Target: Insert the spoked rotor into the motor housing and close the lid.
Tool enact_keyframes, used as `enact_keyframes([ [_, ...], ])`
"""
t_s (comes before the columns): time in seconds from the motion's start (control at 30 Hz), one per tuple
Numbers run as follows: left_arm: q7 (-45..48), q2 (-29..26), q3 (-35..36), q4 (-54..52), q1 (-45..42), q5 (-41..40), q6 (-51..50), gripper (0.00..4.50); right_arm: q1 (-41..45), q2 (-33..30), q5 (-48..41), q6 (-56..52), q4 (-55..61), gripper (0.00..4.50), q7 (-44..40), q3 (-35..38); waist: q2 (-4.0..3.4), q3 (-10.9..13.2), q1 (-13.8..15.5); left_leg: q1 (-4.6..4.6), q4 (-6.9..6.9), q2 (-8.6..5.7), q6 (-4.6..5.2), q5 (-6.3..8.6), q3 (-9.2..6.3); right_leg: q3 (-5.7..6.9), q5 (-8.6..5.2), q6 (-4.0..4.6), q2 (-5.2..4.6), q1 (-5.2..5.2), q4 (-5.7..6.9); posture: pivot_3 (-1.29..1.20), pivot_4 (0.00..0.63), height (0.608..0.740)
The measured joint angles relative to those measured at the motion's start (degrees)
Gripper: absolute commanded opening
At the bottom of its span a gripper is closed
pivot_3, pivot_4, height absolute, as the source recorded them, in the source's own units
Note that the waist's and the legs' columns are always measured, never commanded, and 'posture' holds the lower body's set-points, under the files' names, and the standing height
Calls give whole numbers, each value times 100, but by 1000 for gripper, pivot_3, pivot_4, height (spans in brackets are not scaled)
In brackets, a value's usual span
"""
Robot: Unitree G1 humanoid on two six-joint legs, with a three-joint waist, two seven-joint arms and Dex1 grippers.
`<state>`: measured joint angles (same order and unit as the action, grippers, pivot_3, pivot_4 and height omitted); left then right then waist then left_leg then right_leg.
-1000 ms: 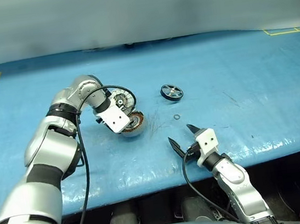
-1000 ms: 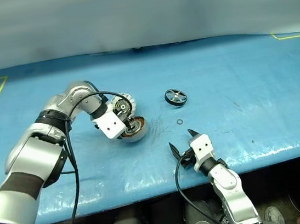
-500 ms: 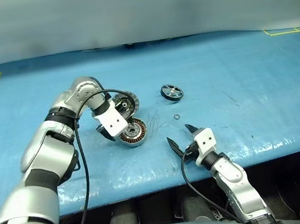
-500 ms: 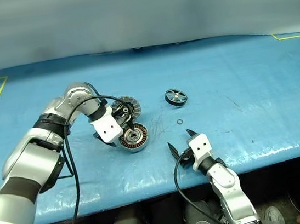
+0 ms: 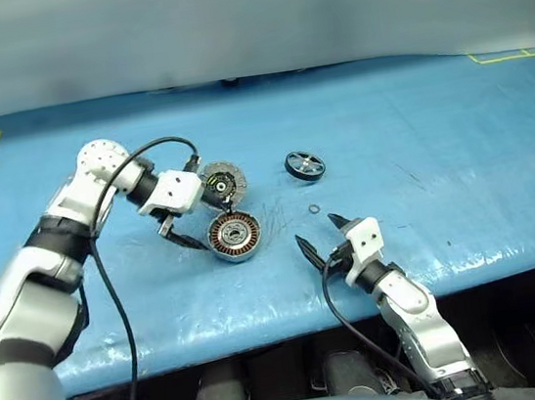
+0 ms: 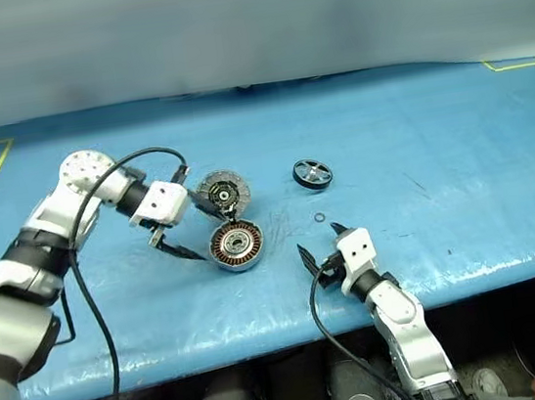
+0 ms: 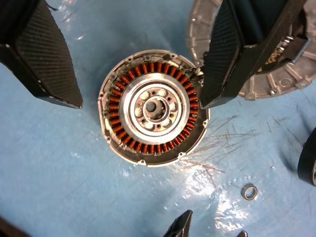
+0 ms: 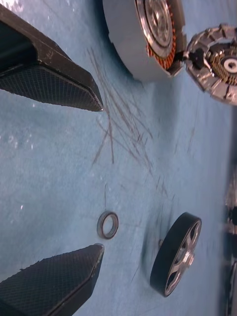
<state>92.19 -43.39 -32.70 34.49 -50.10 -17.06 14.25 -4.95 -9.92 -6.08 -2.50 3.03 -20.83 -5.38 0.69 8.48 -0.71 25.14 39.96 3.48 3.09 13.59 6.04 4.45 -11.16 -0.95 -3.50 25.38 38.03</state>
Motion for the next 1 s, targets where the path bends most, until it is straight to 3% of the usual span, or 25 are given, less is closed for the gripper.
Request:
enact_keyframes([
  [0.3, -1578, 297, 1659, -1499, 2374, -398, -1183, 4032, 716, -95, 110, -1287, -109, 4500, 244, 38, -2, 0, 7, -18, 0, 1, -6, -3, 8, -12, -1, 2, -1, -7, 12, 0, 150, 740],
  [0.73, -3284, 1403, 2688, -2642, 4593, -386, -985, 4032, 1400, -10, -117, -1656, -760, 4500, 180, 273, -3, -6, 3, -58, -7, 5, -9, -1, 13, -12, 0, 5, -9, -10, 7, 0, 150, 740],
  [0.87, -3484, 1434, 2799, -2825, 4876, -324, -936, 4068, 1477, -18, -128, -1657, -893, 3595, 124, 325, -17, -23, -2, -59, -8, 5, -13, 0, 15, -11, 2, 6, -13, -8, 1, 0, 150, 740],
  [1.0, -3613, 1538, 2818, -2927, 5105, -309, -773, 4068, 1543, -58, -63, -1616, -1033, 2286, 130, 351, -16, -32, -5, -59, -19, 5, -16, 2, 15, -11, 1, 7, -14, -5, -3, 0, 150, 740],
])
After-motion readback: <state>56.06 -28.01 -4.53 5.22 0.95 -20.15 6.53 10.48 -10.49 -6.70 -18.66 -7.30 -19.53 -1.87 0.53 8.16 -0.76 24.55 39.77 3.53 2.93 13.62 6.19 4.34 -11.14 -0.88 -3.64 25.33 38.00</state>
